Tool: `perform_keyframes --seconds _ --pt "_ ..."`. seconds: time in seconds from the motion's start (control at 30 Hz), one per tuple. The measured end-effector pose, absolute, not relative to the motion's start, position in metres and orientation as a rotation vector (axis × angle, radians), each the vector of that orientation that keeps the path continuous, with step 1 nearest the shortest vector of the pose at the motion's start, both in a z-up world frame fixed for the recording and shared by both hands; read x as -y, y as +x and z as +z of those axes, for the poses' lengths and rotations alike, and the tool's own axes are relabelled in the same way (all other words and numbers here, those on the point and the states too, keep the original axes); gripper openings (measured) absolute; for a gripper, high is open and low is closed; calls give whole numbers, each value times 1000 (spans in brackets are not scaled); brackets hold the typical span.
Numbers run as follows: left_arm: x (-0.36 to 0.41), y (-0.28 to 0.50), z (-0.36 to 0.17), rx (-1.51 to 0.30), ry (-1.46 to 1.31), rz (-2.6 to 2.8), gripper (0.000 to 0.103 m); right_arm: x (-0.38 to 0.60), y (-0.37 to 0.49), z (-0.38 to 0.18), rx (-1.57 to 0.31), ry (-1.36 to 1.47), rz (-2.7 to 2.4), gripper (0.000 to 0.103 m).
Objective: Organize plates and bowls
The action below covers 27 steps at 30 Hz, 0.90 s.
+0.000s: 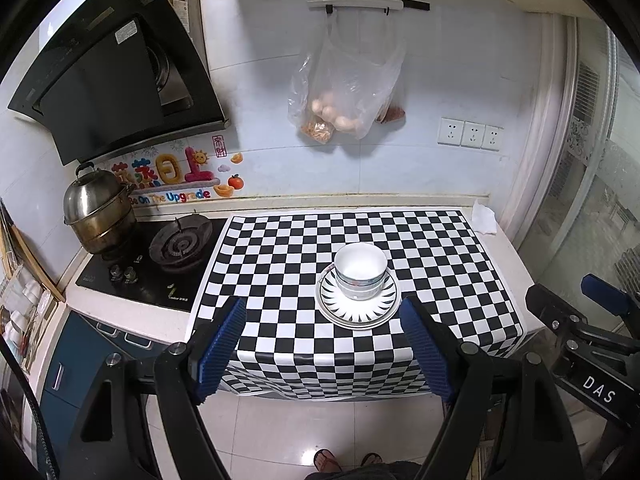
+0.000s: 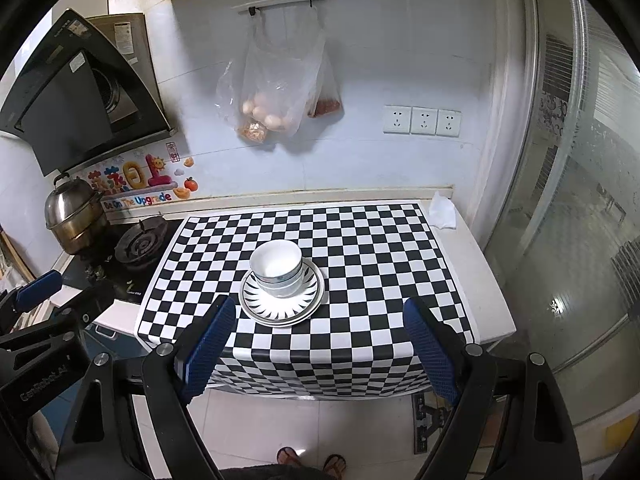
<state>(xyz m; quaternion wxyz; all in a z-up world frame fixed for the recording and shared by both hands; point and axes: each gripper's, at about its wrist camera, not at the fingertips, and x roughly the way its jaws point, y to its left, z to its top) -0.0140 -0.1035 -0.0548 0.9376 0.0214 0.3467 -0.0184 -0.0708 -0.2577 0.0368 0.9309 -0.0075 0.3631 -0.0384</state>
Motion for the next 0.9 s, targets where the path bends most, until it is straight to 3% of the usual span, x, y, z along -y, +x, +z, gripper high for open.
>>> perform_keyframes --seconds 0.9 --pt "107 -18 -54 -714 43 -36 78 258 -79 34 -742 -21 -88 88"
